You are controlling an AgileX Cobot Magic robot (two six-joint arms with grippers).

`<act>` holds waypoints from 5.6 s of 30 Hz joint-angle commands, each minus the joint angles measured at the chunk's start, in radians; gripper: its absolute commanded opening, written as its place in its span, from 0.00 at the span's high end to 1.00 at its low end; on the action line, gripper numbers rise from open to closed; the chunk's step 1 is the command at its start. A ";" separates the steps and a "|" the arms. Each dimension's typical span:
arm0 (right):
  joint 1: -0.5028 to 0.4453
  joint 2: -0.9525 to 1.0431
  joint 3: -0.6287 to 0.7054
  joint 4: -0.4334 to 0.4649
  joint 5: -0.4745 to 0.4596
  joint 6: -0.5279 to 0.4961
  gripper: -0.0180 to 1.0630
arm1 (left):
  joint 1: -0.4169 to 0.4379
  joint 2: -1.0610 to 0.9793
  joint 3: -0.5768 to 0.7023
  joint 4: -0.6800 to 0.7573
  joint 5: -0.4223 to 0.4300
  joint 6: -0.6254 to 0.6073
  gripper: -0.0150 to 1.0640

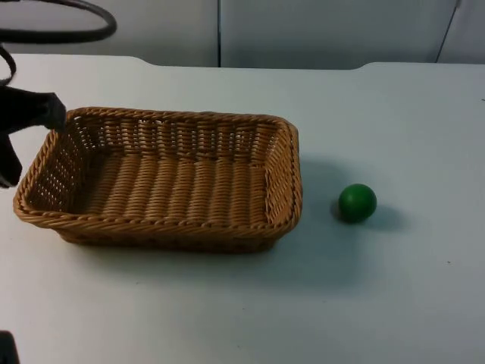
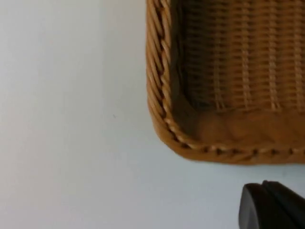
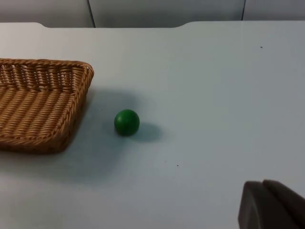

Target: Pick up the basket with the left hand and place the ball into the basket with the right hand.

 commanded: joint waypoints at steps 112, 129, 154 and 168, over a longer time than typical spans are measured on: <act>-0.006 -0.003 0.004 0.006 -0.005 -0.002 0.99 | 0.080 -0.084 0.296 -0.250 -0.737 -0.127 0.99; -0.006 -0.003 0.004 0.006 -0.005 -0.002 0.99 | 0.080 -0.084 0.296 -0.264 -0.662 -0.201 0.99; -0.006 -0.003 0.004 0.006 -0.005 -0.002 0.99 | 0.080 -0.084 0.296 -0.261 -0.605 -0.199 0.99; -0.006 -0.003 0.004 0.006 -0.005 -0.002 0.99 | 0.080 -0.084 0.296 -0.261 -0.607 -0.198 0.99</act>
